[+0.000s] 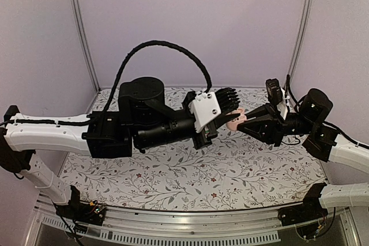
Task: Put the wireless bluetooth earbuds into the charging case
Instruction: Place the left earbud in the left side groove of the charging case.
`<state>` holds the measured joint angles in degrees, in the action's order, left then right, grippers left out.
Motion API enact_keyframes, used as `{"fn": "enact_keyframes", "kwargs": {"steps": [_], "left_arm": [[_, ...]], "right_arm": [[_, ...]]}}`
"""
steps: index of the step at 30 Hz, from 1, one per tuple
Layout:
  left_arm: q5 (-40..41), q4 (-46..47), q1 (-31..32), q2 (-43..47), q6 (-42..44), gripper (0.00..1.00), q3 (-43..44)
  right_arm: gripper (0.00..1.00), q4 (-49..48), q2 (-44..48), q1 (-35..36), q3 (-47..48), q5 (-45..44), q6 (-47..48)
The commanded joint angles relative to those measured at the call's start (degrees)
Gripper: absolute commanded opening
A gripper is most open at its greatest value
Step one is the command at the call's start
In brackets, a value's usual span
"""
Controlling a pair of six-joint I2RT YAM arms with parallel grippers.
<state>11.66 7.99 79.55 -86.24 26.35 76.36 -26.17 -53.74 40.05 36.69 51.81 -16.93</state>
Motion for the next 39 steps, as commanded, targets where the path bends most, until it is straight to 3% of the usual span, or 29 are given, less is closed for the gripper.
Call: {"fn": "enact_keyframes", "kwargs": {"steps": [1, 25, 39], "left_arm": [[0.12, 1.28, 1.13, -0.48, 0.32, 0.02, 1.82], [0.65, 1.59, 1.38, -0.68, 0.1, 0.01, 1.35], [2.83, 1.42, 1.2, -0.71, 2.18, 0.01, 1.95]], "right_arm": [[0.0, -1.74, 0.04, -0.24, -0.05, -0.02, -0.74], [0.0, -2.04, 0.47, -0.24, -0.33, -1.98, -0.47], [0.0, -2.71, -0.41, -0.24, -0.57, 1.6, -0.85]]}}
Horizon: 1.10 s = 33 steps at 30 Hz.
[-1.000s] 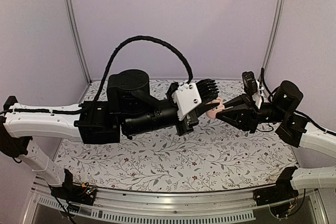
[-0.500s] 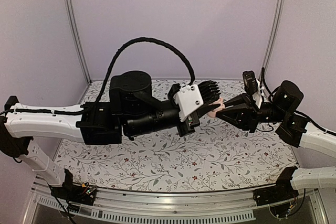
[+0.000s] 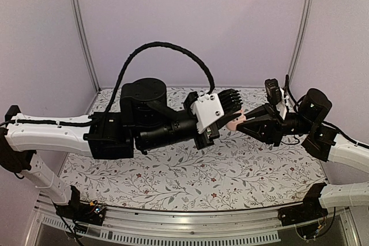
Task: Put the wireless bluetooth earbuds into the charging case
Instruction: Place the left earbud in the left side groove of the charging case.
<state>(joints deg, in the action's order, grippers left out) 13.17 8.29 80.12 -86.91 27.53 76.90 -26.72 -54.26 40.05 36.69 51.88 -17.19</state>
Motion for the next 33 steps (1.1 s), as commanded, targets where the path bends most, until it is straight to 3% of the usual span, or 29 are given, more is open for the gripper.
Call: {"fn": "enact_keyframes", "kwargs": {"steps": [1, 33], "left_arm": [[1.41, 1.19, 0.61, -0.15, 1.0, 0.01, 1.41], [-0.62, -1.42, 1.12, -0.13, -0.28, 0.0, 1.3]], "right_arm": [[0.0, -2.11, 0.05, -0.24, -0.5, 1.71, -0.57], [0.0, -3.91, 0.29, -0.24, -0.31, 0.24, -1.71]]}}
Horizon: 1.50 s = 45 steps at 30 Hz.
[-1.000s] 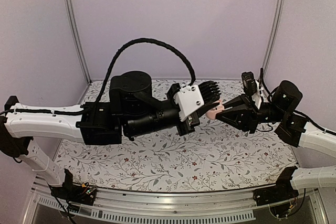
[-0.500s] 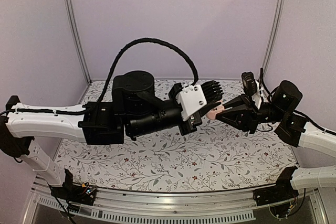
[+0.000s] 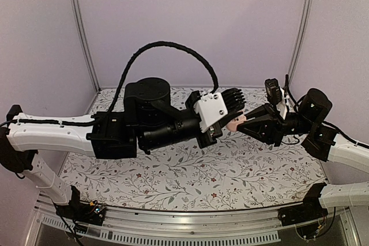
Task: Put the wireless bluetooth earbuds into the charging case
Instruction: Place the left earbud in the left side groove of the charging case.
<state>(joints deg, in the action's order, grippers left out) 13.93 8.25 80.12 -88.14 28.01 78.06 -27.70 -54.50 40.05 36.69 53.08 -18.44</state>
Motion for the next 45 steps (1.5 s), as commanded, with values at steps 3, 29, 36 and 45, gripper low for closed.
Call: {"fn": "enact_keyframes", "kwargs": {"steps": [3, 29, 36, 45], "left_arm": [[-1.37, -1.57, 1.1, 1.59, -1.08, 0.0, -0.37], [-1.35, -0.78, 1.45, 1.7, -2.76, 0.0, -2.3], [-0.99, -0.58, 1.51, 1.25, -4.29, 0.0, -2.17], [0.51, -0.6, 1.3, 1.35, -5.27, 0.06, -2.73]], "right_arm": [[0.0, -3.03, 0.66, -0.24, -0.22, -1.2, -0.46], [0.0, -3.68, 0.83, -0.24, -0.09, -2.1, -0.58], [0.0, -4.17, 0.95, -0.24, 0.05, -1.79, -0.26], [0.0, -3.95, 1.42, -0.24, 0.14, -1.72, 0.4]]}}
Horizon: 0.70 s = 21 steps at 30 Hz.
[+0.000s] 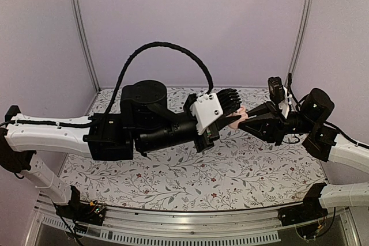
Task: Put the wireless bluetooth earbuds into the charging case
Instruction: Place the left earbud in the left side groove of the charging case.
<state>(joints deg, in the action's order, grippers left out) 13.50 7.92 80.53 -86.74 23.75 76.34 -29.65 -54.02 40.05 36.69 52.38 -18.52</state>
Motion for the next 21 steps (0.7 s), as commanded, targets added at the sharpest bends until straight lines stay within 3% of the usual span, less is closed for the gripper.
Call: {"fn": "enact_keyframes", "kwargs": {"steps": [1, 21], "left_arm": [[1.22, -0.28, 0.89, -0.09, -1.04, 0.07, -0.95], [5.47, 2.67, 0.87, 1.94, -1.01, 0.42, -2.75]], "right_arm": [[0.0, -2.0, 0.93, -0.24, 0.14, -1.05, 0.43], [0.0, -0.49, 1.33, -0.24, -0.17, -1.54, 0.94]]}}
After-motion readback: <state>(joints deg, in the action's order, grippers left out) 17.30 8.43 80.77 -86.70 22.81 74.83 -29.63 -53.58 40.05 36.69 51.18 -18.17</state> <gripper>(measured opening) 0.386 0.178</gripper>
